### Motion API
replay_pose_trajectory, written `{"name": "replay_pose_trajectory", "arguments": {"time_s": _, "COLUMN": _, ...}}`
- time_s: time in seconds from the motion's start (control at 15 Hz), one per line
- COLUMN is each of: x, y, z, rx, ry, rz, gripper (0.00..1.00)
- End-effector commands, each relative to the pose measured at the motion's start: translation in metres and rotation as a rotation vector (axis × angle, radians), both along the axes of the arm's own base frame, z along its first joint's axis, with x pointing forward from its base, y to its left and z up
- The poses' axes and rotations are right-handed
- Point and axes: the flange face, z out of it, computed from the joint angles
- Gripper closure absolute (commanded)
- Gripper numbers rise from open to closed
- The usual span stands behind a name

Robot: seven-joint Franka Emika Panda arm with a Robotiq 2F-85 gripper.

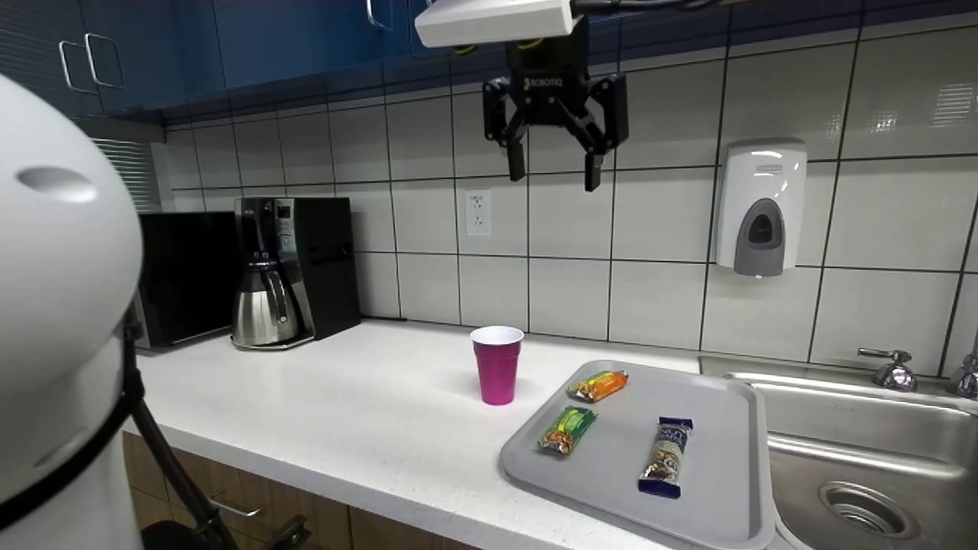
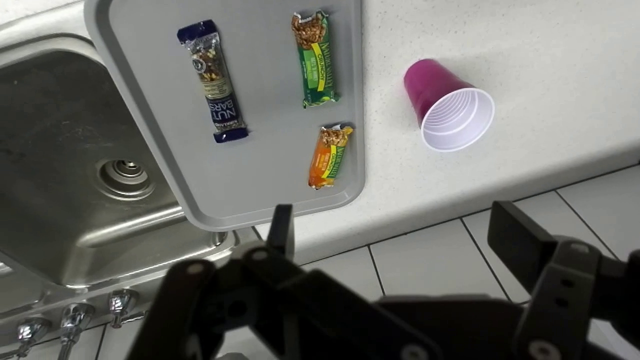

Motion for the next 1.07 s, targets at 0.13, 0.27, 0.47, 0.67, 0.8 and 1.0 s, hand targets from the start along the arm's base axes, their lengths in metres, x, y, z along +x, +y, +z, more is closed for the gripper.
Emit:
{"name": "replay_pose_trajectory", "arguments": {"time_s": 0.13, "x": 0.02, "y": -0.003, "z": -0.023, "rx": -0.045, "ry": 0.023, "rz": -0.068, "gripper": 0.0}}
{"name": "replay_pose_trajectory", "arguments": {"time_s": 0.27, "x": 0.027, "y": -0.009, "z": -0.033, "rx": -0.05, "ry": 0.034, "rz": -0.075, "gripper": 0.0}}
{"name": "replay_pose_trajectory", "arguments": {"time_s": 0.47, "x": 0.038, "y": -0.017, "z": -0.049, "rx": -0.05, "ry": 0.052, "rz": -0.091, "gripper": 0.0}}
{"name": "replay_pose_trajectory", "arguments": {"time_s": 0.67, "x": 0.051, "y": -0.021, "z": -0.066, "rx": -0.05, "ry": 0.072, "rz": -0.098, "gripper": 0.0}}
{"name": "replay_pose_trajectory", "arguments": {"time_s": 0.8, "x": 0.061, "y": -0.021, "z": -0.077, "rx": -0.054, "ry": 0.084, "rz": -0.101, "gripper": 0.0}}
{"name": "replay_pose_trajectory", "arguments": {"time_s": 1.0, "x": 0.075, "y": -0.022, "z": -0.091, "rx": -0.06, "ry": 0.101, "rz": -0.113, "gripper": 0.0}}
